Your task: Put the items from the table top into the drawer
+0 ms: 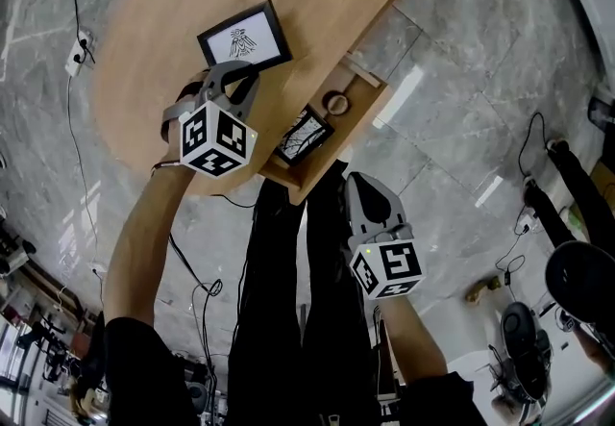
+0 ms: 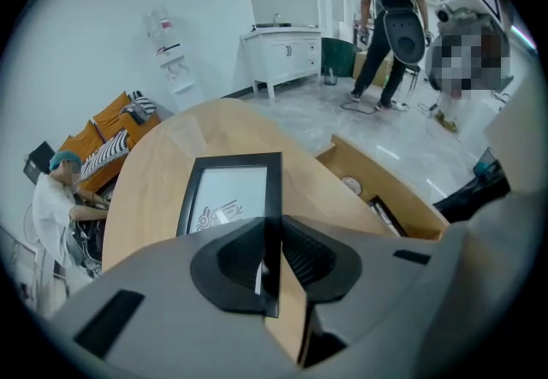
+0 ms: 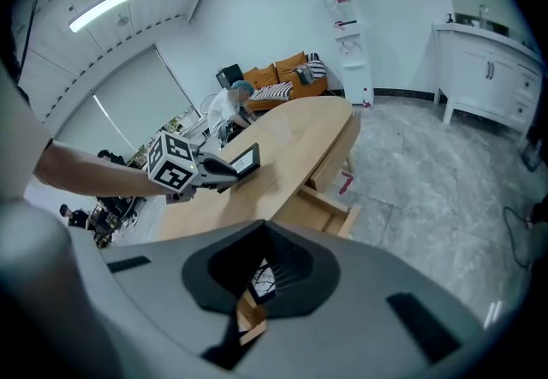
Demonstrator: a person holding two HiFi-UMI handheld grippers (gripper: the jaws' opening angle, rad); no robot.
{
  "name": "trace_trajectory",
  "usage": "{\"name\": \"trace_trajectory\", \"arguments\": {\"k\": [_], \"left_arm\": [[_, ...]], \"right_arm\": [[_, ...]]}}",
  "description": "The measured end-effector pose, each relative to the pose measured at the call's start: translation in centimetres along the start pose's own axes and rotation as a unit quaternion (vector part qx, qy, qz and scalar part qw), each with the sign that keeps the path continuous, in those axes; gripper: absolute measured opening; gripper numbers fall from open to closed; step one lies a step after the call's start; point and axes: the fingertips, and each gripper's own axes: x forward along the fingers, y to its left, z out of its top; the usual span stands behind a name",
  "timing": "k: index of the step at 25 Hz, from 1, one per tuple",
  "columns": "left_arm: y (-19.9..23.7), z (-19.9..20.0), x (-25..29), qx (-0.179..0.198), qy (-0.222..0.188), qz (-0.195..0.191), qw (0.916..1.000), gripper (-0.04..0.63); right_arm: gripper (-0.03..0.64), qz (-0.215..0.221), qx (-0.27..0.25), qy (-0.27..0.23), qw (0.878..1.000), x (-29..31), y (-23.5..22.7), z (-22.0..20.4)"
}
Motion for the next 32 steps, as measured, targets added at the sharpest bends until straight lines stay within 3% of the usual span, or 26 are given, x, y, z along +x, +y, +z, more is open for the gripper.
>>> {"name": "trace_trajectory", "arguments": {"k": [7, 15, 32], "left_arm": [[-3.9, 1.7, -1.0, -0.066, -0.024, 0.011, 0.9975, 0.071], [-9.6, 4.0, -1.8, -0.160, -0.046, 0.006, 0.9861, 0.072], [-22.1, 10.7, -0.5, -0.164, -0.076, -0.099, 0.9786, 0.072]], "right_arm": [[0.009, 0.000, 0.001, -0.004, 1.000, -0.6, -0.4, -0.2], [0.009, -0.010, 0.027, -0.015, 0.999, -1.7, -2.1, -0.7], [0.009, -0.065, 0.076, -0.027, 0.995, -4.4, -8.4, -2.2]]}}
